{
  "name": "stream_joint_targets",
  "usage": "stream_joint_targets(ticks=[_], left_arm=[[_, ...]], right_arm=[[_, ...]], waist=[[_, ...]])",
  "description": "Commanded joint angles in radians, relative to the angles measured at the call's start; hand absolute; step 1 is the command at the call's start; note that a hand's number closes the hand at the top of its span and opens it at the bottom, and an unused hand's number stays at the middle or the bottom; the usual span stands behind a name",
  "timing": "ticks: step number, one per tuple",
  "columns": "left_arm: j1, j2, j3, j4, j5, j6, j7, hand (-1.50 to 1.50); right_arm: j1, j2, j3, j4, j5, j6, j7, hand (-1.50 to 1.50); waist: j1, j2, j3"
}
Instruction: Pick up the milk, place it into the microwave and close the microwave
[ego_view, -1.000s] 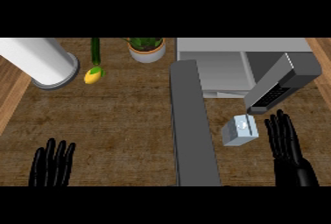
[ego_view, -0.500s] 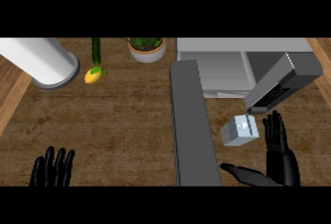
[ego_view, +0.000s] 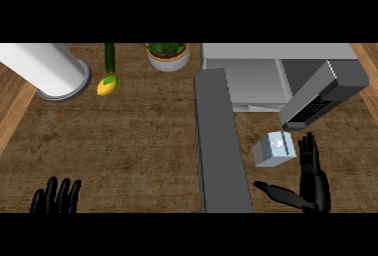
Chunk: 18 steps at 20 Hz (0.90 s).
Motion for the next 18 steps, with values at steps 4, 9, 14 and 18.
stream_joint_targets(ticks=[4, 9, 14, 18], left_arm=[[-0.038, -0.004, -0.009, -0.015, -0.015, 0.036, 0.027, -1.50], [0.101, 0.026, -0.017, -0.004, 0.011, -0.023, -0.101, -1.50], [0.014, 0.054, 0.051, 0.059, 0.081, -0.054, -0.067, -1.50], [0.068, 0.041, -0.007, 0.026, 0.027, -0.021, -0.087, -1.50]], right_arm=[[-0.074, -0.001, -0.050, 0.235, 0.001, 0.004, -0.177, -1.50], [-0.160, -0.037, -0.104, 0.353, -0.033, 0.028, -0.223, -1.50], [-0.185, -0.050, -0.092, 0.391, -0.019, 0.033, -0.245, -1.50], [-0.245, -0.063, -0.109, 0.501, -0.020, 0.049, -0.314, -1.50]], waist=[[-0.002, 0.000, 0.000], [0.004, 0.000, 0.000], [-0.001, 0.000, -0.001], [0.001, 0.000, 0.000]])
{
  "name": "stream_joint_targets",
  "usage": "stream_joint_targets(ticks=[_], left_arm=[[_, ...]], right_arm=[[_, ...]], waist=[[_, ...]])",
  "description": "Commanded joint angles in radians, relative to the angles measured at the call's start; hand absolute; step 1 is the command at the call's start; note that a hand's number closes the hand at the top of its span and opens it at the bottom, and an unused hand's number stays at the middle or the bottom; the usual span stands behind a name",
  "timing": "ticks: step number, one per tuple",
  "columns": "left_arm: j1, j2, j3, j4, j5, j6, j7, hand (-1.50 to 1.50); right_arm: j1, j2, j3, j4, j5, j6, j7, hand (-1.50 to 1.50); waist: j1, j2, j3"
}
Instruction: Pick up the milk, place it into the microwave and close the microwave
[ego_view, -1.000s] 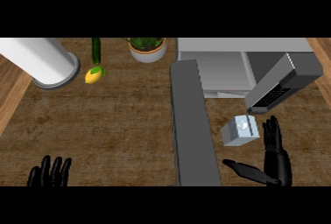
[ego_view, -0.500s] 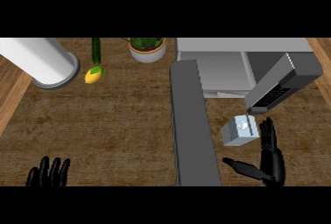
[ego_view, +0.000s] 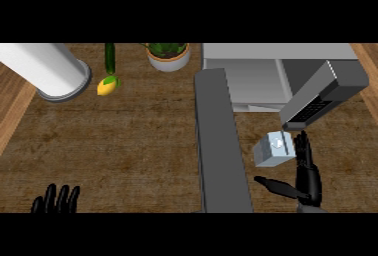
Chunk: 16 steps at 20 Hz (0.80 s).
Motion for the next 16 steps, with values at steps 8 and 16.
stream_joint_targets(ticks=[8, 16], left_arm=[[0.115, 0.022, -0.039, -0.020, -0.005, -0.028, -0.092, -1.50], [0.033, 0.051, 0.019, -0.013, 0.048, -0.026, 0.003, -1.50]], right_arm=[[-0.094, 0.004, -0.015, 0.181, -0.011, 0.036, -0.110, -1.50], [-0.200, -0.022, -0.083, 0.240, -0.054, -0.024, -0.106, -1.50]], waist=[[0.005, 0.000, 0.000], [0.003, 0.001, 0.000]])
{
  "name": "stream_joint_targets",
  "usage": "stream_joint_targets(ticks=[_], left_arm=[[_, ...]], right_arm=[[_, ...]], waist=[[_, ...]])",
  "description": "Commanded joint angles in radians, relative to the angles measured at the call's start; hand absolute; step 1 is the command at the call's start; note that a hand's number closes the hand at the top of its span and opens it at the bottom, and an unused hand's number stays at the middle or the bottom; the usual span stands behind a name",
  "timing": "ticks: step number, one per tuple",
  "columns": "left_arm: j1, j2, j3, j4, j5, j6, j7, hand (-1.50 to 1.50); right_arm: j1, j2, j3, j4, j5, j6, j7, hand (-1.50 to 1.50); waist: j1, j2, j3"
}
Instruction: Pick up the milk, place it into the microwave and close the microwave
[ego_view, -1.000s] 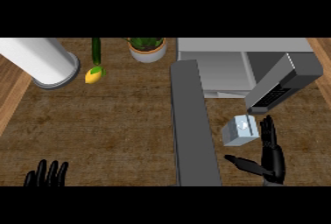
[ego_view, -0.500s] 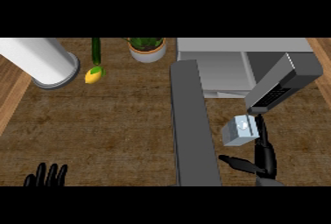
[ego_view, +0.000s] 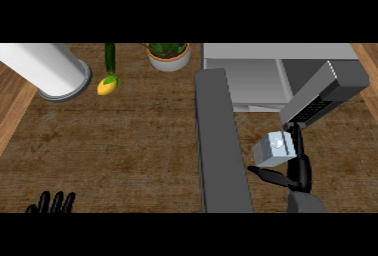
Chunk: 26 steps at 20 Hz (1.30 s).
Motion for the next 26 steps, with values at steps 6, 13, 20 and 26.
stream_joint_targets(ticks=[6, 13, 20, 26], left_arm=[[-0.010, -0.015, -0.011, 0.057, 0.004, -0.001, -0.036, -1.50], [0.024, 0.035, 0.026, 0.034, 0.035, -0.043, -0.054, -1.50], [-0.027, 0.025, 0.011, 0.048, 0.035, -0.043, -0.032, -1.50], [0.020, 0.026, -0.023, -0.053, 0.015, -0.009, 0.017, -1.50]], right_arm=[[-0.146, 0.003, -0.012, 0.145, 0.067, -0.193, -0.016, 1.50], [-0.159, 0.001, -0.088, 0.198, 0.011, -0.190, -0.169, 1.50], [-0.259, -0.071, -0.095, 0.350, 0.028, -0.014, -0.266, 1.50], [-0.308, -0.066, -0.106, 0.391, 0.023, 0.003, -0.260, 1.50]], waist=[[0.006, 0.002, 0.000], [0.005, 0.001, 0.000], [0.027, 0.012, 0.003], [0.025, 0.009, 0.002]])
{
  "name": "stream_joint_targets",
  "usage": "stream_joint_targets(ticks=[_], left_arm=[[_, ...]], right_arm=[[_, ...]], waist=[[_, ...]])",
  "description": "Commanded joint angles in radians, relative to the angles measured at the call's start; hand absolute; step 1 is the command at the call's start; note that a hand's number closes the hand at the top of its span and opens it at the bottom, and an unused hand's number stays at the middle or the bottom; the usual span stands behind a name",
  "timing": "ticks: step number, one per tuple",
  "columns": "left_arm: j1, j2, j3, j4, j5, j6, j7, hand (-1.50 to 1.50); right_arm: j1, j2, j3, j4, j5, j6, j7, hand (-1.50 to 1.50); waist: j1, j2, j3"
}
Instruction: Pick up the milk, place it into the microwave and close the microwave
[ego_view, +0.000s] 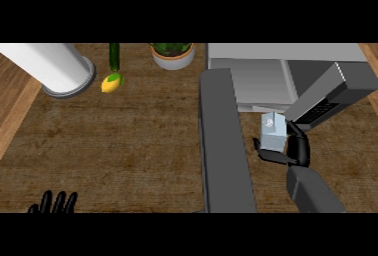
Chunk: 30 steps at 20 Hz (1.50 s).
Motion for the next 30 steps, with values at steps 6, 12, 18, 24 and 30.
stream_joint_targets(ticks=[6, 12, 18, 24, 30], left_arm=[[0.071, -0.017, -0.032, 0.009, -0.026, 0.005, -0.063, -1.50], [0.079, 0.021, -0.006, -0.019, 0.012, -0.019, -0.031, -1.50], [0.066, 0.027, 0.008, 0.024, 0.033, -0.039, -0.071, -1.50], [0.129, -0.002, -0.054, -0.049, -0.014, 0.016, -0.051, -1.50], [0.054, -0.014, -0.050, 0.065, -0.023, 0.006, -0.090, -1.50]], right_arm=[[0.055, -0.011, 0.031, -0.090, 0.006, 0.067, -0.070, 1.50], [0.236, 0.066, 0.126, -0.444, 0.010, 0.021, 0.091, 1.50], [0.448, 0.014, 0.212, -0.790, 0.017, 0.070, 0.302, 1.50], [0.560, 0.071, 0.279, -1.037, -0.098, 0.223, 0.405, 1.50], [0.656, 0.129, 0.350, -1.213, -0.101, 0.178, 0.477, 1.50]], waist=[[-0.021, -0.010, -0.002], [-0.042, -0.018, -0.005], [-0.046, -0.018, -0.005], [-0.038, -0.016, -0.004], [-0.033, -0.012, -0.003]])
